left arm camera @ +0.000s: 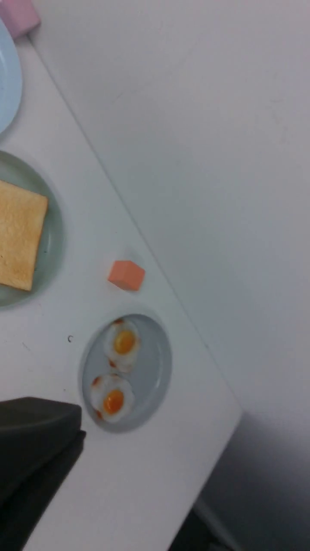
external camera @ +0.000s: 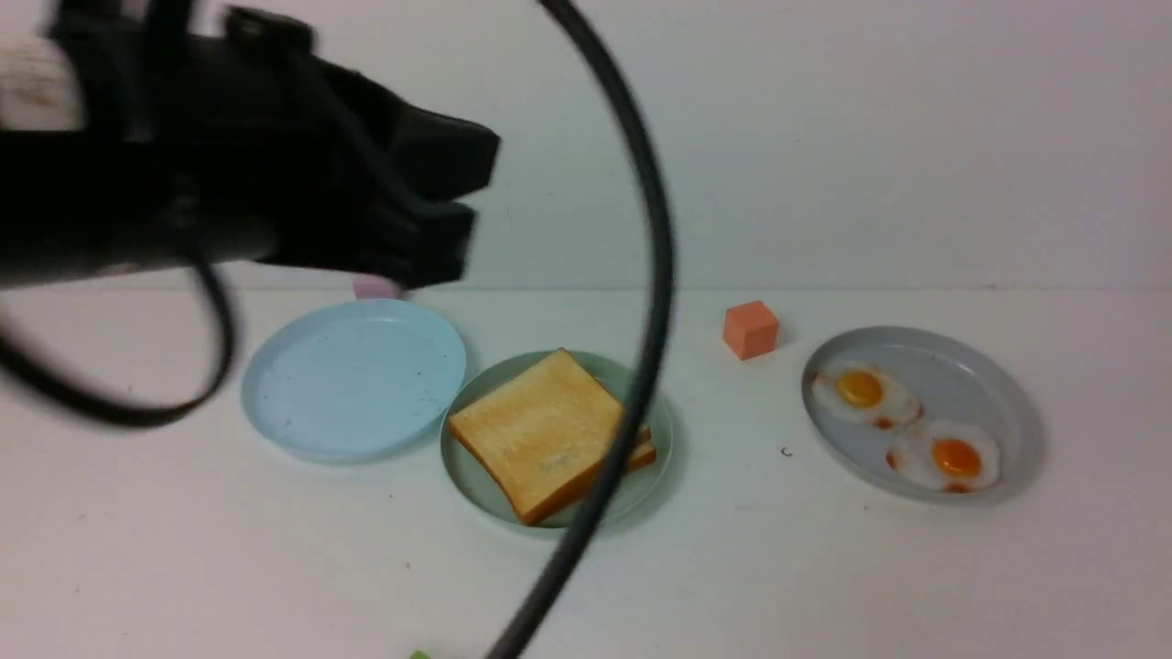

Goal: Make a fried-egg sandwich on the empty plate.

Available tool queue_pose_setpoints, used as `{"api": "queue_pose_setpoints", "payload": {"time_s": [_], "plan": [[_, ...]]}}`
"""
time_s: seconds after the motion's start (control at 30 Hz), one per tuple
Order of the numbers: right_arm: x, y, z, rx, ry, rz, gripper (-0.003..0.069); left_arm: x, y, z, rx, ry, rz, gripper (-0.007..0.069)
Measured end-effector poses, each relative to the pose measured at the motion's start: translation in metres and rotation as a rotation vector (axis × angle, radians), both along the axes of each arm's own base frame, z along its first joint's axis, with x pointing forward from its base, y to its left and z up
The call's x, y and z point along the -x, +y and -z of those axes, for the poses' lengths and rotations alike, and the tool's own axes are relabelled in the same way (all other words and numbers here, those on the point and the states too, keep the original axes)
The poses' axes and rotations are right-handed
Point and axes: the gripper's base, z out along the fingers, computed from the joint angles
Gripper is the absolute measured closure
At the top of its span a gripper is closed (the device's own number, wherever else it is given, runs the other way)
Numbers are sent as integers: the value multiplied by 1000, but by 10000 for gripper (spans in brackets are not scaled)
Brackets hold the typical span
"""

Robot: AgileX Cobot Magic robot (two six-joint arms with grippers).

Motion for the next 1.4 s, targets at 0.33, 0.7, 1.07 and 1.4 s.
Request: {"api": "queue_pose_setpoints", "payload": {"time_s": [0.33,0.7,1.07,1.4], "plan": [[2,1,0,-18,13,-15,585,107,77,67,201,-150,-27,638],[9,11,1,-109,91,-91,575,116,88,143,262,-180,-72,638],[9,11,1,-109,93,-91,571,115,86,161,208,-107,-64,638],[11,-8,21,-130,35,110,631,116,86,163,195,-90,-60,638]]}}
